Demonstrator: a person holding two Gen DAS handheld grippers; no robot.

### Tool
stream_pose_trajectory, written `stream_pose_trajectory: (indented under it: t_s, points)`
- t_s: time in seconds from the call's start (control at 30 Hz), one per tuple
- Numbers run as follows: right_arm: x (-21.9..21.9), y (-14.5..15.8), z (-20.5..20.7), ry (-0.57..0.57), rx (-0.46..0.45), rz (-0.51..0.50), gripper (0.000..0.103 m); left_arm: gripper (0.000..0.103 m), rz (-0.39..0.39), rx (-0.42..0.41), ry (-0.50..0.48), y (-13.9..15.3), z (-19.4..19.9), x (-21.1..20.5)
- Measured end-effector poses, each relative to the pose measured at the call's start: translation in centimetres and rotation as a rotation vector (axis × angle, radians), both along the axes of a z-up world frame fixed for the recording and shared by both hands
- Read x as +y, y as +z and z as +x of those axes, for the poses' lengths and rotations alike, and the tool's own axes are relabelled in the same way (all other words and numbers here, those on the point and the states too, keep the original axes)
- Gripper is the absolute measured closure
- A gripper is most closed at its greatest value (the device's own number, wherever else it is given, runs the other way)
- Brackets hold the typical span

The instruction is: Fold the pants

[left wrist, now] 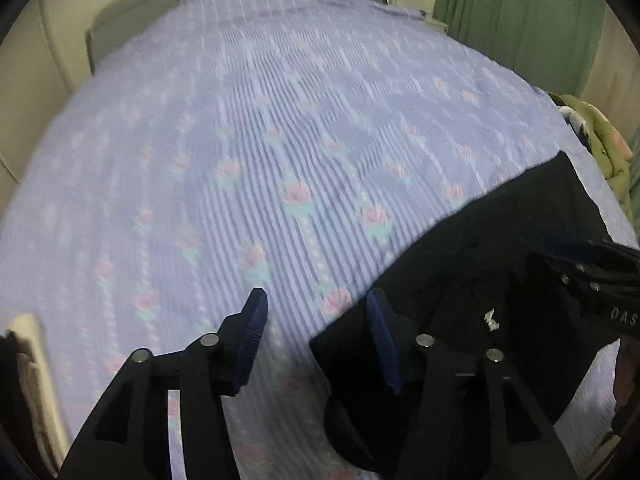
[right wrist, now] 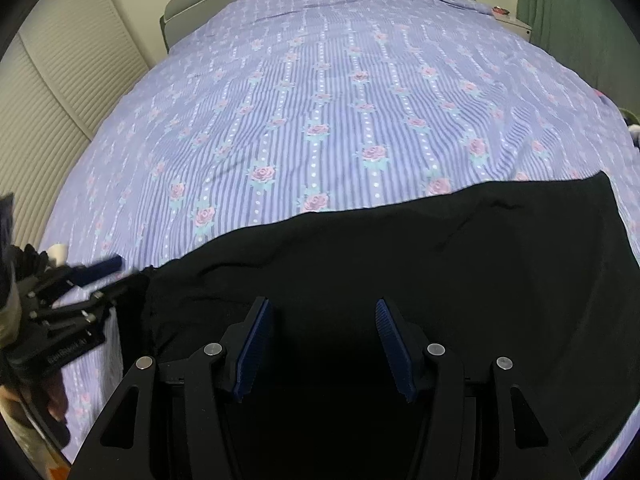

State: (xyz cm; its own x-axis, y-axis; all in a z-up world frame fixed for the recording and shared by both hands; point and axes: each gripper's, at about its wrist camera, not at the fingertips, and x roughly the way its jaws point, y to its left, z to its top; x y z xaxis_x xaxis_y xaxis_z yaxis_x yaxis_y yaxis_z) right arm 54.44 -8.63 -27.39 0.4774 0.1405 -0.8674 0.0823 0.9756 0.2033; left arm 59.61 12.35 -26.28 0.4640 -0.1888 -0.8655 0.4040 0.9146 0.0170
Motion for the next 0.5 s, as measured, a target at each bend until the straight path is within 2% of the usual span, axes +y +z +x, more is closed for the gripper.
stream_pose_trajectory:
  t_s: [0.03,0.23,0.33,0.5]
  points:
    - [-0.5,0.5,-0.6,-0.013,-0.02,0.002,0.047,0.044,-0.005,-0.017,-0.012,0.9,-0.2,-0.3]
    - [-5.2,3.5,-4.5,-0.14,-0.093,0.023,0.047,0.042,-0.073,-0.057,-0.175,5.5,-0.8,-4.9]
    - [-8.4,4.9,-6.9,-0.228,-0.121,0.024,0.047,0.042,-0.106,-0.06,-0.282,6.8,-1.2,-9.2]
    - [-14.5,6.0,-10.8,-0.387,-0.138,0.019,0.047,0.041,-0.095,-0.084,-0.45,7.8,-2.4,-17.4]
